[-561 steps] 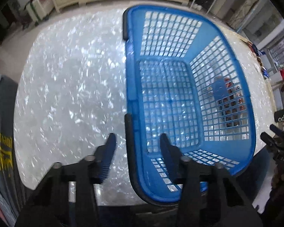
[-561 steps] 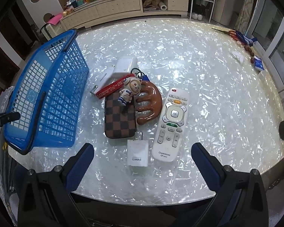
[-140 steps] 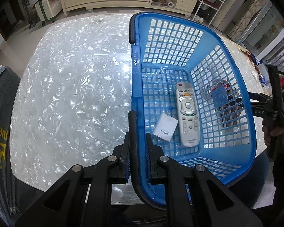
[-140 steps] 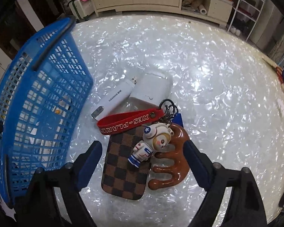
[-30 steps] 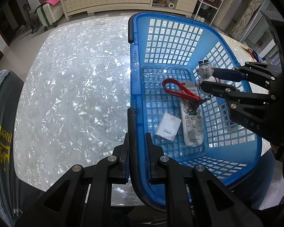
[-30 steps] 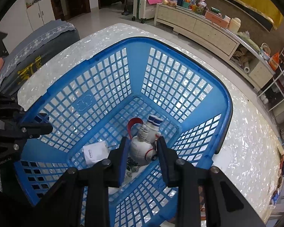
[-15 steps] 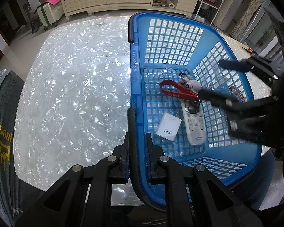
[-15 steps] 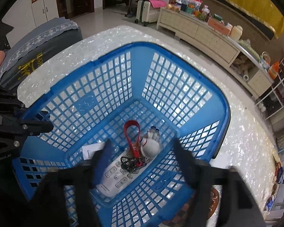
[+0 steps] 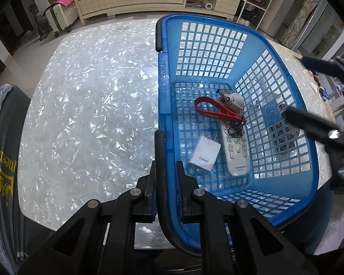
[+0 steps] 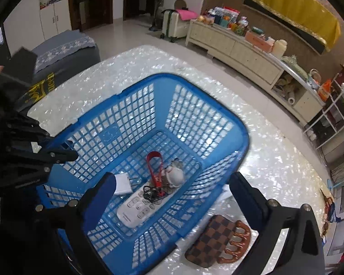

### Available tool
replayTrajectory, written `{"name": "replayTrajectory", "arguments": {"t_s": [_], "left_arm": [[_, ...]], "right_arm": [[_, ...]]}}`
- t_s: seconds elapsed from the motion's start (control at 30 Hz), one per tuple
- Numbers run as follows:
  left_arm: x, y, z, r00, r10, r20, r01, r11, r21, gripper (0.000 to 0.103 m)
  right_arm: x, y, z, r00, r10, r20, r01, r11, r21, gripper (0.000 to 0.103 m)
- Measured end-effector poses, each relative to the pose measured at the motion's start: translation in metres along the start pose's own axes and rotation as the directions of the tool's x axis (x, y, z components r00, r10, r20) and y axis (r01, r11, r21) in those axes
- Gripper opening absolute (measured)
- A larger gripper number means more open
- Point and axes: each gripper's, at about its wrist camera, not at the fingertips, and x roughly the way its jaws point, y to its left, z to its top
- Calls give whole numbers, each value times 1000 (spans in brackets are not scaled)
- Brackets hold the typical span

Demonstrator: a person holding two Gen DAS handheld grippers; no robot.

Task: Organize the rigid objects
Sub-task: 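Move the right tool back to the brown checkered pouch on the table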

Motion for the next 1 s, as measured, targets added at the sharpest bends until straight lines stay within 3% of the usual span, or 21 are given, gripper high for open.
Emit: {"name": "replayTrajectory", "arguments": {"t_s": [0.23, 0.47, 0.63, 1.0], "left_arm": [[0, 0, 0, 1000, 1, -3, -1, 1000, -1, 14], [0, 1, 0, 1000, -1, -3, 1, 1000, -2, 14], [0, 1, 0, 1000, 4, -3, -4, 1000, -3, 14], [0, -1, 0, 1000, 2, -3, -2, 1000, -2, 14]], "right_arm": [[-24, -32, -8, 1000, -31, -3, 31, 997, 68, 103], [-41, -79, -24, 1000, -28, 2, 26, 971, 238, 103], [-39, -89, -39, 997, -71, -42, 79, 963, 258, 103], [-4, -96, -79, 993, 26, -118, 14, 945, 327, 103]]}}
